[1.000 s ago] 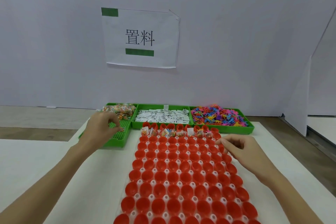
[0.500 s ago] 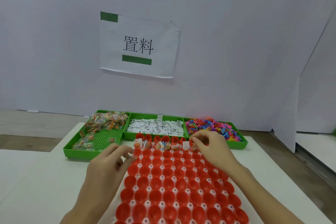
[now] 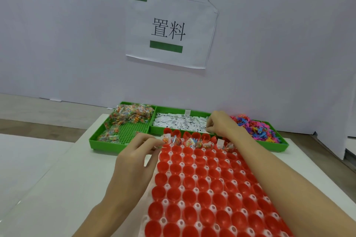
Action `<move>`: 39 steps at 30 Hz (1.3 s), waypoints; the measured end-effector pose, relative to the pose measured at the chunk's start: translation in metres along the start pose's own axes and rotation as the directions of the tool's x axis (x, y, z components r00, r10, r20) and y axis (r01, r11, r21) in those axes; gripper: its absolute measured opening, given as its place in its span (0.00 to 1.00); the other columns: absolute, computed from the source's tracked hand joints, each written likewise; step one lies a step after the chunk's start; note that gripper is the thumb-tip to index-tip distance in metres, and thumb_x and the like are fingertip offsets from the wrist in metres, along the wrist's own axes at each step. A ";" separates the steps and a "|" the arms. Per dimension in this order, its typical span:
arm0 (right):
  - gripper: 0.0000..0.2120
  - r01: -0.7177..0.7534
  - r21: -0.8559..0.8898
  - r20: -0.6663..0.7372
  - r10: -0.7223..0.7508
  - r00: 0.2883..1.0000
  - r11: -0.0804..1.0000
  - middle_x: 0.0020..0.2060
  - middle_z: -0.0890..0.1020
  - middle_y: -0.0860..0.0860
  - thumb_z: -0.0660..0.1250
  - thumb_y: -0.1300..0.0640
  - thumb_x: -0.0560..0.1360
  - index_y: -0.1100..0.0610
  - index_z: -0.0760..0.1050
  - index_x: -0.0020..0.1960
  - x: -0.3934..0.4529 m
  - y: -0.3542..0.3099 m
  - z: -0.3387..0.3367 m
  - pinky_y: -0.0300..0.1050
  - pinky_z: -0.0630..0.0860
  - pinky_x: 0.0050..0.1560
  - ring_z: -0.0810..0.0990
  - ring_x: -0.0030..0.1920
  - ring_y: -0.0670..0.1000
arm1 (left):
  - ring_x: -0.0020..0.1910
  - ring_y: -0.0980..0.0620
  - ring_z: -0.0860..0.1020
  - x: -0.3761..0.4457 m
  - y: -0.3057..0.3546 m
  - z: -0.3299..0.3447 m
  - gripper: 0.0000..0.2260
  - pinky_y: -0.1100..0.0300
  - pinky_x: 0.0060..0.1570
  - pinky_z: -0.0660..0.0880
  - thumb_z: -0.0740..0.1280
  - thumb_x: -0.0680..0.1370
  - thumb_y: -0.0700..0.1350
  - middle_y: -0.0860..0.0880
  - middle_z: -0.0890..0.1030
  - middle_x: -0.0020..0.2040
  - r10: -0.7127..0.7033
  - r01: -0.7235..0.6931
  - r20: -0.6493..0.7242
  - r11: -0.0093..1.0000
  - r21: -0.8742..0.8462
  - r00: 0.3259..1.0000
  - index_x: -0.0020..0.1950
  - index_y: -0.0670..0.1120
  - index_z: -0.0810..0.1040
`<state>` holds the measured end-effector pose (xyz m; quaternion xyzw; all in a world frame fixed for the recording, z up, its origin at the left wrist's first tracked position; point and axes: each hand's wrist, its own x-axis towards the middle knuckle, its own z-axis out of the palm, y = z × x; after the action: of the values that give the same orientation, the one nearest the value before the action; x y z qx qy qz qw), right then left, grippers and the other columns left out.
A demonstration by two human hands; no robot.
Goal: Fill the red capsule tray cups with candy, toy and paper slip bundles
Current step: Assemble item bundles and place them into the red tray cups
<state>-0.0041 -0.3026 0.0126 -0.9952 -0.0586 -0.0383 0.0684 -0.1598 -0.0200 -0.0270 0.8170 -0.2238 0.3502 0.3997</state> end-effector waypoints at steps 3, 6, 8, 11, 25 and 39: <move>0.05 -0.001 0.022 0.003 0.001 1.000 1.000 0.45 0.85 0.66 0.70 0.68 0.73 0.71 0.81 0.44 0.002 0.000 0.001 0.57 0.83 0.47 0.85 0.46 0.63 | 0.45 0.63 0.79 -0.001 0.002 0.001 0.08 0.63 0.46 0.79 0.74 0.75 0.35 0.57 0.78 0.48 0.012 -0.012 0.008 1.000 0.002 1.000 0.50 0.47 0.85; 0.05 -0.013 0.031 0.005 0.013 1.000 0.999 0.45 0.84 0.68 0.68 0.69 0.71 0.73 0.79 0.43 -0.001 0.001 0.002 0.56 0.81 0.42 0.84 0.43 0.64 | 0.44 0.62 0.79 -0.002 0.004 0.002 0.07 0.63 0.45 0.79 0.74 0.75 0.35 0.57 0.78 0.48 0.004 -0.004 0.025 1.000 0.001 1.000 0.49 0.47 0.85; 0.06 -0.023 0.032 -0.008 0.023 1.000 0.999 0.41 0.83 0.68 0.67 0.69 0.71 0.72 0.77 0.38 -0.003 0.000 0.002 0.51 0.75 0.36 0.78 0.33 0.59 | 0.44 0.62 0.79 -0.002 0.005 0.001 0.07 0.64 0.45 0.79 0.74 0.75 0.35 0.57 0.78 0.48 -0.002 0.002 0.027 1.000 0.003 1.000 0.49 0.47 0.85; 0.11 -0.014 0.042 -0.040 0.015 0.999 0.999 0.31 0.75 0.65 0.66 0.68 0.71 0.60 0.72 0.32 -0.005 -0.001 0.000 0.46 0.70 0.35 0.71 0.32 0.52 | 0.44 0.62 0.79 -0.001 0.004 0.001 0.07 0.65 0.45 0.79 0.75 0.74 0.35 0.56 0.79 0.47 -0.002 0.002 0.026 1.000 0.012 1.000 0.48 0.46 0.85; 0.09 -0.078 0.411 -0.194 0.171 0.966 0.908 0.39 0.86 0.52 0.70 0.58 0.78 0.60 0.84 0.41 -0.012 0.017 0.001 0.33 0.72 0.31 0.77 0.30 0.40 | 0.45 0.62 0.80 0.000 0.001 0.000 0.07 0.74 0.45 0.75 0.75 0.74 0.37 0.60 0.79 0.46 -0.058 0.059 0.029 0.998 -0.034 0.998 0.48 0.48 0.85; 0.10 -0.053 0.446 -0.185 0.150 0.971 0.893 0.42 0.86 0.52 0.67 0.56 0.81 0.57 0.83 0.44 -0.039 0.023 0.003 0.51 0.82 0.51 0.84 0.45 0.57 | 0.43 0.58 0.81 -0.001 0.007 0.000 0.09 0.70 0.39 0.76 0.77 0.73 0.38 0.63 0.81 0.44 -0.102 0.105 0.066 0.994 -0.043 0.993 0.48 0.51 0.85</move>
<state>-0.0396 -0.3292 0.0030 -0.9459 -0.0058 -0.1276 0.2982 -0.1650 -0.0242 -0.0241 0.8287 -0.2020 0.2975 0.4289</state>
